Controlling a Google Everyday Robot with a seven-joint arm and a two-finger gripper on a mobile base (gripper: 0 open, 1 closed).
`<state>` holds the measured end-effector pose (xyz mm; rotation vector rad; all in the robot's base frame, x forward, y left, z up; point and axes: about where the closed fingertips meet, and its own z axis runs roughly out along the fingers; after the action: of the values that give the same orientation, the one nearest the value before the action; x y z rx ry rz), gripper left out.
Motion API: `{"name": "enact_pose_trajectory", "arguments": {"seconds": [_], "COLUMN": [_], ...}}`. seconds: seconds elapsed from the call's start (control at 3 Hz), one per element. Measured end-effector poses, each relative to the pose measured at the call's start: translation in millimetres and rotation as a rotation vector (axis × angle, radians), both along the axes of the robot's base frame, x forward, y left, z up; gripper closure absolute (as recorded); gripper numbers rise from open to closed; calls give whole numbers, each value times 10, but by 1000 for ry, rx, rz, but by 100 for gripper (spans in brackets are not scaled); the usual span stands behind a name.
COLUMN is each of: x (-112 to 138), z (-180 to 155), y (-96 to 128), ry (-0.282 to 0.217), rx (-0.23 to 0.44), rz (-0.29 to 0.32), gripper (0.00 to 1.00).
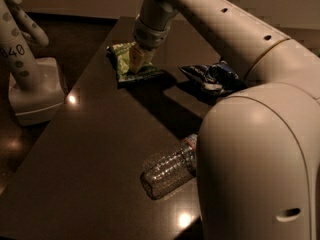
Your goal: Move green jalapeno chip bag near water bottle
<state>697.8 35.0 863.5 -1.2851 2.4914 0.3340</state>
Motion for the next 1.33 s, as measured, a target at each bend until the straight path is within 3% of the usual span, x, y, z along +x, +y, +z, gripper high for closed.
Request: {"name": "enact_pose_trajectory", "arguments": {"seconds": [0.33,0.67,1.33], "x": [-110,-371,-1059], "z": [83,278,567], "y": [1,35,134], "ry": [-13,-41,-47], "rx": [-3,0,-2], "rz": [23,87,239], "gripper": [83,100,100]}}
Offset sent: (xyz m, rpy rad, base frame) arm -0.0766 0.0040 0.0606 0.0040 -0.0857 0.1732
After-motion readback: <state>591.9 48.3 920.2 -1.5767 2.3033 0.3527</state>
